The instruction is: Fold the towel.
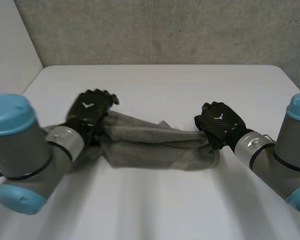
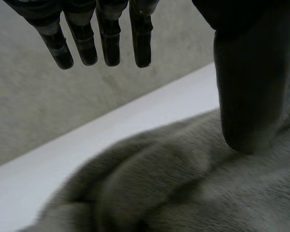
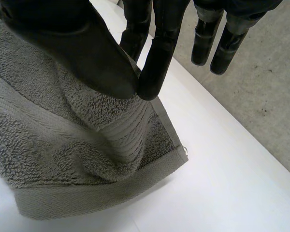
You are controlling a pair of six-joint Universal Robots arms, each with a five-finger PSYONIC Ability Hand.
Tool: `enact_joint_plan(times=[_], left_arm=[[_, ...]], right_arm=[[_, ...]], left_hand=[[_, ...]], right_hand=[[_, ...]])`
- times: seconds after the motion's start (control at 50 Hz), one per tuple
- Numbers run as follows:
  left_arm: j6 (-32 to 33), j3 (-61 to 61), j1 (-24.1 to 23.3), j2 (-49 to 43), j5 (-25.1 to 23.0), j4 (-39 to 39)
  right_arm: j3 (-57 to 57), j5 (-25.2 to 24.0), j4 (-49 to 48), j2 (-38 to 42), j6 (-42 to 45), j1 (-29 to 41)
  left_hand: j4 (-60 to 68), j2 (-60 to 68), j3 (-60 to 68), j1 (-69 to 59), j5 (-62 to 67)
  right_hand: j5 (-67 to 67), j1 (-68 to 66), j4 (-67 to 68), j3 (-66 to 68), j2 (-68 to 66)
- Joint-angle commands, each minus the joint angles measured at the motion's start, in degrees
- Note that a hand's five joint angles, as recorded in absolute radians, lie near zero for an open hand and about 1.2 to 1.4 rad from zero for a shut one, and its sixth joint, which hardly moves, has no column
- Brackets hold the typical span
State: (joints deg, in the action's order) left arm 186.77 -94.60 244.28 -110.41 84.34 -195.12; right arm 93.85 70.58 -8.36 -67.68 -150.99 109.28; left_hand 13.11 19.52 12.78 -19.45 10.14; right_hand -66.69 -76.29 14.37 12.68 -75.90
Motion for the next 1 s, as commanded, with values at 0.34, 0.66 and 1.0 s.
enact_joint_plan(times=[0.34, 0.66, 1.0], left_arm=[[-0.4, 8.5, -2.0, -13.6, 1.6, 0.0], [-5.0, -2.0, -1.6, -1.7, 0.7, 0.3], [-5.1, -10.6, 2.9, 9.1, -2.0, 2.1]], right_arm=[[0.2, -0.1, -0.1, -0.3, 0.1, -0.2], [0.5, -2.7, 4.9, -0.8, 3.7, 0.2], [-2.2, -11.5, 1.5, 4.0, 3.0, 0.9]], left_hand=[[-3.1, 57.1, -2.8, -57.2, 56.5], [-3.1, 60.5, -2.8, -60.5, 59.9], [-3.1, 60.5, -2.8, -60.5, 59.9]], right_hand=[[-3.3, -3.7, -4.4, -2.7, -4.1], [30.3, 29.9, -4.4, -2.7, 29.5], [43.2, 42.8, -4.4, -2.7, 42.4]])
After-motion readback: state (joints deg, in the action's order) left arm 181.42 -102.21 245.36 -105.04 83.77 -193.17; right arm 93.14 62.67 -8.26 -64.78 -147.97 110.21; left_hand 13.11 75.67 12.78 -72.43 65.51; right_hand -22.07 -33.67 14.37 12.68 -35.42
